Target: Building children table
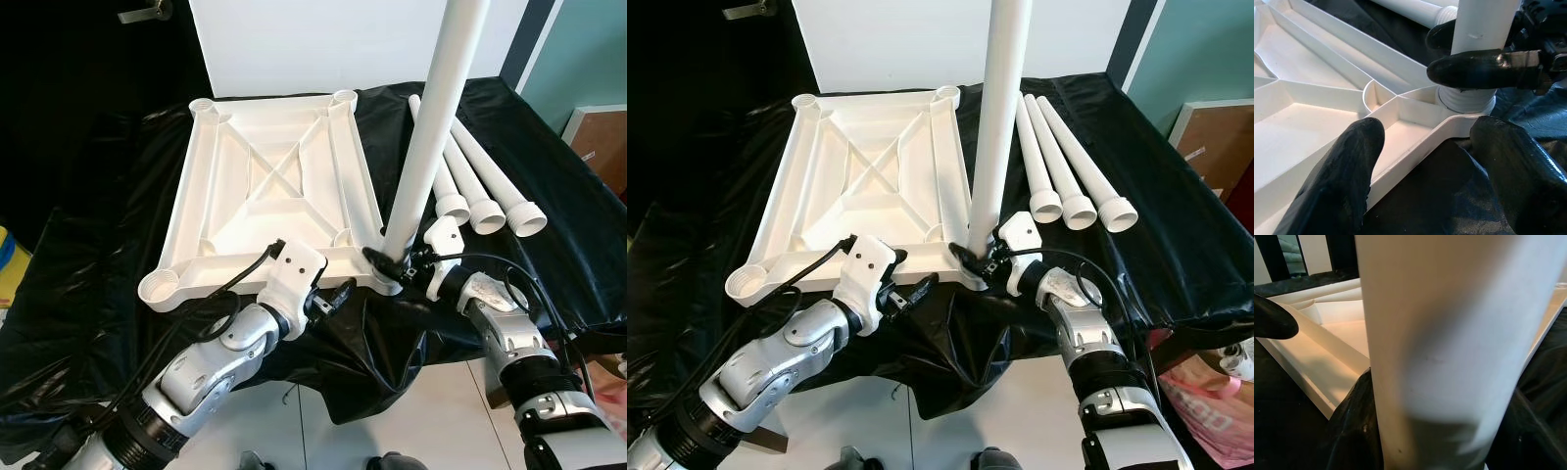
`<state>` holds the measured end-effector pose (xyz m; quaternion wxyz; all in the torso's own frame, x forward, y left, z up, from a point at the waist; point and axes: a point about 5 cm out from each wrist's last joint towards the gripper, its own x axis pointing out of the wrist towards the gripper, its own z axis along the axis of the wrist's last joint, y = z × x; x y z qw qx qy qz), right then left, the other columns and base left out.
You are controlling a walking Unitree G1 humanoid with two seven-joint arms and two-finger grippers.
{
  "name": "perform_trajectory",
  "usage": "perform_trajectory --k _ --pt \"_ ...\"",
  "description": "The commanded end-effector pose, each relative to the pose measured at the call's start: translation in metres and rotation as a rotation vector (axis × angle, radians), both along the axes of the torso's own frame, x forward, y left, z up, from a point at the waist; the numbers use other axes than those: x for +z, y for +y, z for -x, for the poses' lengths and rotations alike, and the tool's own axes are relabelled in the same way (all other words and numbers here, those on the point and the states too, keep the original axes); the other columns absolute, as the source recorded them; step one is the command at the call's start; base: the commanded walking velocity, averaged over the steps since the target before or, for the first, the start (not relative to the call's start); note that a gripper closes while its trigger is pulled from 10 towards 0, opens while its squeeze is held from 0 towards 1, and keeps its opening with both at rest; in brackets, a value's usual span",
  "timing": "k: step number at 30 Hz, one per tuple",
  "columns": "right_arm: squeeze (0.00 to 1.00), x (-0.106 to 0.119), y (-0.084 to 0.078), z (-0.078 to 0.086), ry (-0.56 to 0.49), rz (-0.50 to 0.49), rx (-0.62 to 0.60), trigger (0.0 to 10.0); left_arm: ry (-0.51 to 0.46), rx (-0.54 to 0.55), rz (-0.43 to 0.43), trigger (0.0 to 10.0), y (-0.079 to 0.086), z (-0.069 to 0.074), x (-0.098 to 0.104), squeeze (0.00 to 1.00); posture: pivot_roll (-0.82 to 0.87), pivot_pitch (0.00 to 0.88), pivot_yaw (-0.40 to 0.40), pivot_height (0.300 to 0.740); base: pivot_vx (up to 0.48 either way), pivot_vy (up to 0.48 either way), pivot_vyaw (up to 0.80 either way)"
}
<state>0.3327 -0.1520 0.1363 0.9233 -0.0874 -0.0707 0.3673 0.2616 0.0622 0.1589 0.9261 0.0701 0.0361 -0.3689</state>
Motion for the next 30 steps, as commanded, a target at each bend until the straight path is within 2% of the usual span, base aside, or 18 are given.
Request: perform_trajectory --k 1,5,6,7,8,12,15,18,20,21,23,24,26,30 --pt "0.00 -0.007 0.001 0.001 0.016 0.030 -0.005 0.0 0.056 -0.415 -0.009 10.0 -0.012 0.017 -0.003 0.00 -0.14 0.043 0.032 0.740 0.000 0.000 0.00" --pt "0.00 -0.010 -0.002 0.001 0.031 -0.004 -0.050 0.0 0.061 -0.401 -0.013 10.0 -0.010 0.016 -0.003 0.00 -0.14 0.047 0.031 0.740 0.000 0.000 0.00" --pt "0.00 -0.011 -0.003 0.002 0.034 -0.018 -0.094 1.1 0.063 -0.390 -0.015 10.0 -0.009 0.015 -0.004 0.00 -0.13 0.050 0.030 0.740 0.000 0.000 0.00" --pt "0.00 -0.011 -0.003 0.002 0.034 -0.018 -0.094 1.1 0.063 -0.390 -0.015 10.0 -0.009 0.015 -0.004 0.00 -0.13 0.050 0.030 0.740 0.000 0.000 0.00" --pt "0.00 -0.014 -0.002 0.005 0.044 -0.067 -0.203 10.0 0.071 -0.358 -0.011 10.0 -0.006 0.013 -0.004 0.00 -0.13 0.060 0.026 0.740 0.000 0.000 0.00" --pt "0.00 -0.016 0.000 0.008 0.052 -0.096 -0.286 10.0 0.073 -0.332 -0.004 10.0 -0.003 0.011 -0.004 0.00 -0.13 0.066 0.024 0.740 0.000 0.000 0.00" --pt "0.00 -0.024 0.003 0.015 0.090 -0.158 -0.466 10.0 0.052 -0.300 -0.007 10.0 -0.002 0.008 -0.004 0.00 -0.12 0.074 0.015 0.740 0.000 0.000 0.00" --pt "0.00 -0.025 0.004 0.017 0.093 -0.163 -0.499 10.0 0.046 -0.298 -0.006 10.0 -0.002 0.008 -0.004 0.00 -0.12 0.074 0.015 0.740 0.000 0.000 0.00" --pt "0.00 -0.029 0.004 0.021 0.112 -0.185 -0.606 10.0 0.046 -0.282 0.001 10.0 0.000 0.007 -0.003 0.00 -0.12 0.078 0.010 0.740 0.000 0.000 0.00" --pt "0.00 -0.029 0.004 0.021 0.112 -0.185 -0.606 10.0 0.046 -0.282 0.001 10.0 0.000 0.007 -0.003 0.00 -0.12 0.078 0.010 0.740 0.000 0.000 0.00" --pt "0.00 -0.033 0.006 0.025 0.133 -0.200 -0.743 10.0 0.040 -0.265 0.002 10.0 0.001 0.005 -0.002 0.00 -0.12 0.082 0.004 0.740 0.000 0.000 0.00" --pt "0.00 -0.033 0.006 0.025 0.133 -0.200 -0.743 10.0 0.040 -0.265 0.002 10.0 0.001 0.005 -0.002 0.00 -0.12 0.082 0.004 0.740 0.000 0.000 0.00" --pt "0.00 -0.034 0.008 0.028 0.142 -0.227 -0.857 10.0 0.031 -0.252 0.002 10.0 0.003 0.003 -0.001 0.00 -0.12 0.084 0.008 0.740 0.000 0.000 0.00" --pt "0.00 -0.033 0.018 0.029 0.156 -0.255 -0.856 10.0 0.030 -0.241 0.007 10.0 0.003 0.002 0.000 0.00 -0.12 0.086 0.011 0.740 0.000 0.000 0.00"
